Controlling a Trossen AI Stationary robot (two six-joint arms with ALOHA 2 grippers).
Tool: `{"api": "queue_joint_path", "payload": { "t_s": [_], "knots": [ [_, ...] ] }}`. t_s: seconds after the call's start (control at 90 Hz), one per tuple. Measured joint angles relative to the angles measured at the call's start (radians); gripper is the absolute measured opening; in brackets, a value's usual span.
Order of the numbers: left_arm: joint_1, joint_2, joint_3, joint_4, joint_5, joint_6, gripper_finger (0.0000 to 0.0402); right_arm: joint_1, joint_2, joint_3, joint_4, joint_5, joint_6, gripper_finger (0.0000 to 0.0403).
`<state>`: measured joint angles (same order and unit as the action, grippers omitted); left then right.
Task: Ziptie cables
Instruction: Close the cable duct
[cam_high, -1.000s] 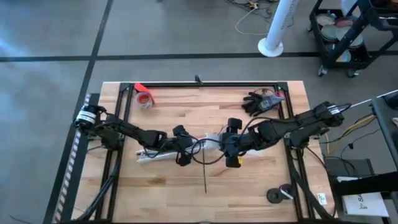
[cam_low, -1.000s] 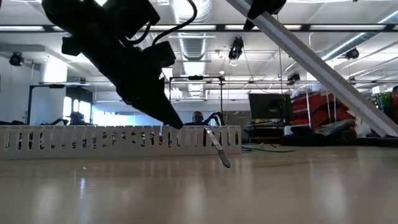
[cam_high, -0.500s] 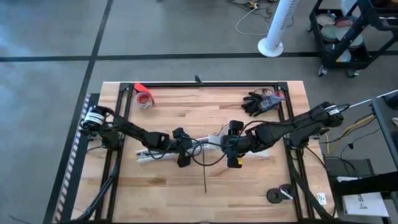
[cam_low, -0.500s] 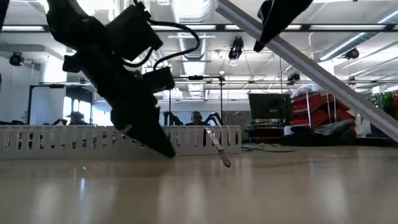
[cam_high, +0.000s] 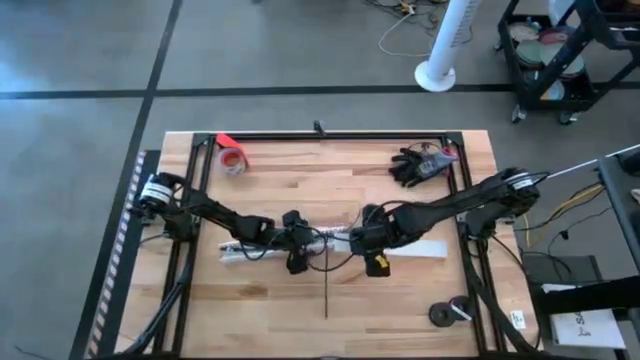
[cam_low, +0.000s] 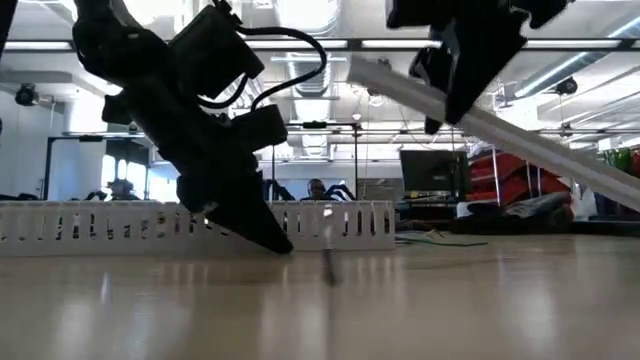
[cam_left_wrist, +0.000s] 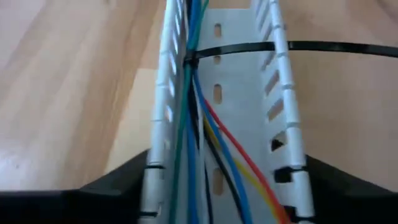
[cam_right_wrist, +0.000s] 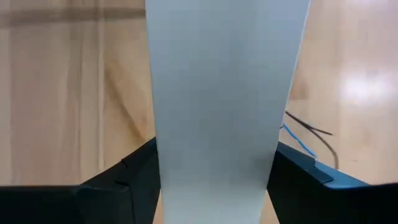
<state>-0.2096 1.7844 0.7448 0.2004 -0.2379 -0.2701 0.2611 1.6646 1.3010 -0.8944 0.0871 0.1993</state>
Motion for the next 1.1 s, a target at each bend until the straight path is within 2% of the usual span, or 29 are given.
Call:
{"api": "queue_joint_path", "payload": {
  "t_s": [0.078, 0.256, 0.411, 0.489, 0.589, 0.844, 0.944, 1.1],
  "knots": [
    [-0.014, 0.0, -0.001, -0.005, 0.029, 0.003, 0.0213, 0.0, 0.031, 0.0, -0.007, -0.051, 0.0, 0.0215],
    [-0.051, 0.0, -0.001, -0.008, 0.082, -0.006, 0.0213, -0.007, 0.099, 0.0, -0.024, -0.104, 0.0, 0.0215],
    [-0.086, 0.001, -0.001, -0.008, 0.061, -0.016, 0.0265, -0.031, 0.143, 0.0, -0.042, -0.17, 0.001, 0.0215],
    [-0.092, 0.001, -0.001, -0.011, 0.061, -0.019, 0.0277, -0.04, 0.158, 0.006, -0.062, -0.194, 0.006, 0.0215],
    [-0.093, 0.001, -0.001, -0.017, 0.06, -0.023, 0.027, -0.049, 0.177, 0.026, -0.104, -0.199, 0.009, 0.0215],
    [-0.093, 0.001, -0.002, -0.04, 0.065, -0.044, 0.0219, -0.068, 0.204, 0.049, -0.136, -0.196, 0.021, 0.0215],
    [-0.093, 0.001, -0.002, -0.073, 0.07, -0.054, 0.0221, -0.075, 0.206, 0.049, -0.137, -0.195, 0.028, 0.0215],
    [-0.093, 0.001, -0.001, -0.093, 0.07, -0.055, 0.0251, -0.089, 0.206, 0.048, -0.14, -0.191, 0.035, 0.0215]
  ]
}}
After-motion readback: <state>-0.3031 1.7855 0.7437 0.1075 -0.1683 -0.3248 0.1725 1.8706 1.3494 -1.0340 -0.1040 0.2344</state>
